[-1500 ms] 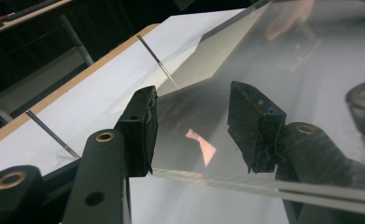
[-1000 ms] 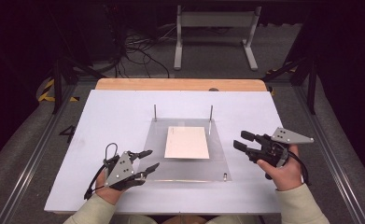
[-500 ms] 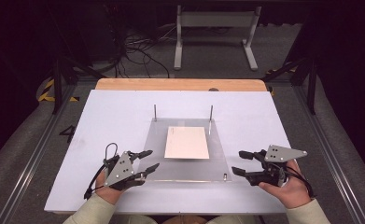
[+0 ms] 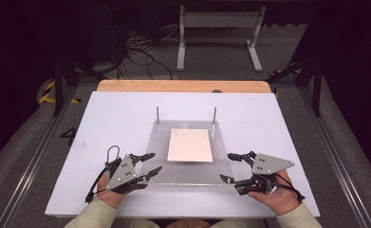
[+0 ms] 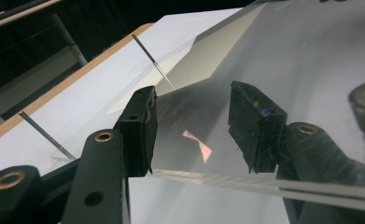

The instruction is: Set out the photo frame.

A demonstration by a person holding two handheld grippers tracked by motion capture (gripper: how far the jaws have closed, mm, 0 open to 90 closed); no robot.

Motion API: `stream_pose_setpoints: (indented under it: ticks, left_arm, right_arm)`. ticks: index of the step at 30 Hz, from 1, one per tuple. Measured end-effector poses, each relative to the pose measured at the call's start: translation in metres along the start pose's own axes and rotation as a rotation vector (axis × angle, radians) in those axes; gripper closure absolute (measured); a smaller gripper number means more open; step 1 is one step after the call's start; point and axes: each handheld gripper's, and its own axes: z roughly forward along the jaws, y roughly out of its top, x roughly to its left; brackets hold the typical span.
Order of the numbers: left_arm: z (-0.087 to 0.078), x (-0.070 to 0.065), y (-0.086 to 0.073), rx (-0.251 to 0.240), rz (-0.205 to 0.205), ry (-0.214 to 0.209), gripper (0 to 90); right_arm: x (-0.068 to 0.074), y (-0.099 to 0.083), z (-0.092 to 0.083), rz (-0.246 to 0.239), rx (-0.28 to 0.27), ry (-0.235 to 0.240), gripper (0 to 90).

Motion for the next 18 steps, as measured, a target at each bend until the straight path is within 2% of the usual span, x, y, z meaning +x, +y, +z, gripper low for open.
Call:
stream_pose_setpoints:
  ticks: [4,8,13,18]
  left_arm:
    - [0.000,0.000,0.000,-0.002,0.000,-0.003,51.3]
    - [0.001,-0.001,0.000,-0.001,0.002,-0.005,51.3]
    - [0.000,0.000,0.001,-0.014,-0.021,0.002,51.3]
    - [0.000,0.002,0.004,-0.022,-0.037,0.010,51.3]
  right_arm:
    - [0.003,0.002,0.007,-0.041,-0.020,0.006,30.7]
    - [0.003,0.002,0.014,-0.087,-0.023,0.016,40.4]
    - [0.003,0.005,0.014,-0.135,-0.055,-0.008,51.8]
    - [0.002,0.007,0.012,-0.121,-0.095,-0.019,55.0]
